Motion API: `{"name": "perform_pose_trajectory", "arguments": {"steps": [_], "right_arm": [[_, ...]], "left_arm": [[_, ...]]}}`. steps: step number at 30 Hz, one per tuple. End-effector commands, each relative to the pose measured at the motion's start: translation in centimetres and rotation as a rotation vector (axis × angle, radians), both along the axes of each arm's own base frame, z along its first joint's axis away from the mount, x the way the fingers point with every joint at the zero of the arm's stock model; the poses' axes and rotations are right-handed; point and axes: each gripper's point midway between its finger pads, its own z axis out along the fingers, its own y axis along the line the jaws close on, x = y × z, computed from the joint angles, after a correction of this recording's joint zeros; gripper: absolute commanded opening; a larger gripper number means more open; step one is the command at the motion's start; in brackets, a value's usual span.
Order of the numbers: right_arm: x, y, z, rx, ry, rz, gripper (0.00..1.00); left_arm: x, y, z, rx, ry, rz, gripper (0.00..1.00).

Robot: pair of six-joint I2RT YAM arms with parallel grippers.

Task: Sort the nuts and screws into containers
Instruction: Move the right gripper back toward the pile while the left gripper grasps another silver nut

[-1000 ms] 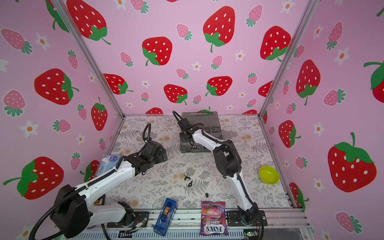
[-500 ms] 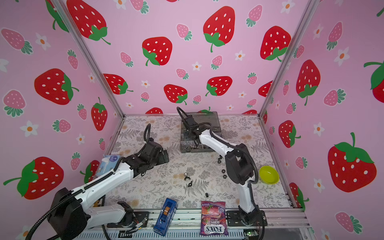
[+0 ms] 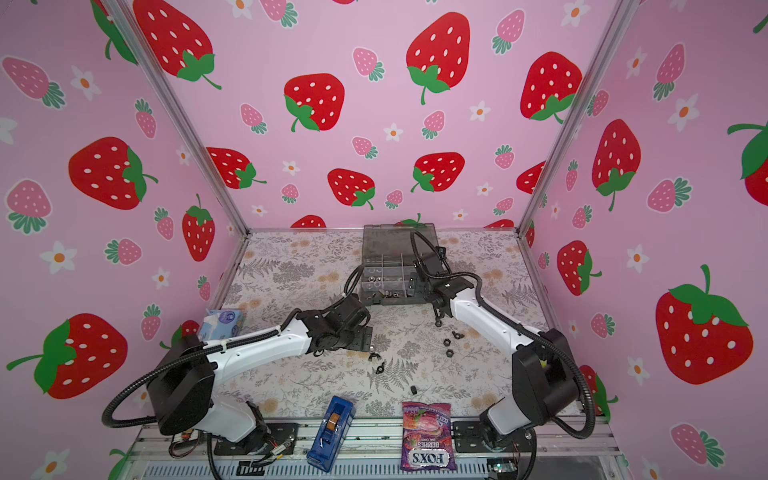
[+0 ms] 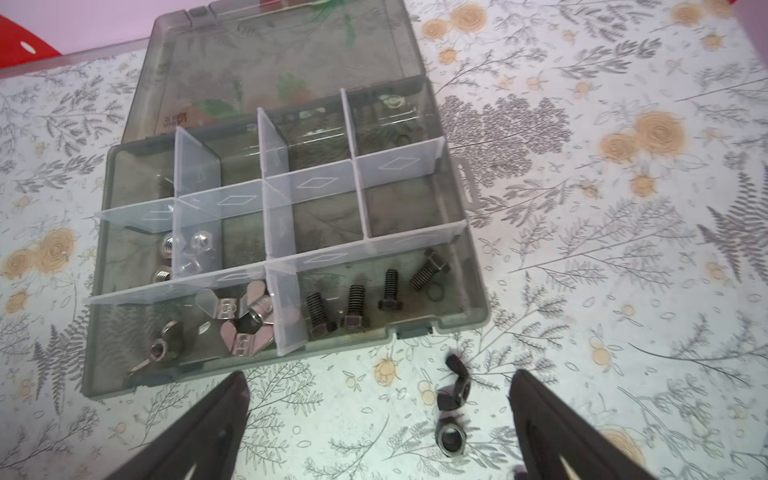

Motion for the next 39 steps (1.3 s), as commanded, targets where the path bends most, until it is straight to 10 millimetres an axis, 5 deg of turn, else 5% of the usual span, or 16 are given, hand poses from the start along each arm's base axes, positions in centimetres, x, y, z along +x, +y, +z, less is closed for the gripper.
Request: {"name": "perform_pose_trajectory", "arguments": {"steps": [1,10,26,39], "right_arm": [[0.0,-1.3,1.8,0.037,-0.066,-0.073,1.00],[-0.1,-1.7,1.3,0.030,-0.061,-0.088,1.00],[0.0,-1.2,0.1,0.043,-0.033,-0.076,1.00],[0.2,-0.9,-0.2,0.043,-0.026,-0.074,1.00]], "left_arm": [[-0.3,-1.3,-0.2,0.042,0.026,-0.056,0.90],[-0.7,-3.1,-2.5,0.087,0.082,-0.113,0.80],[-0.3,-3.2,-5.1,0.165,0.107,-0.113,0.74],[-1.1,-1.2,-5.8,0.232,0.148,-0.086,0.44]]}}
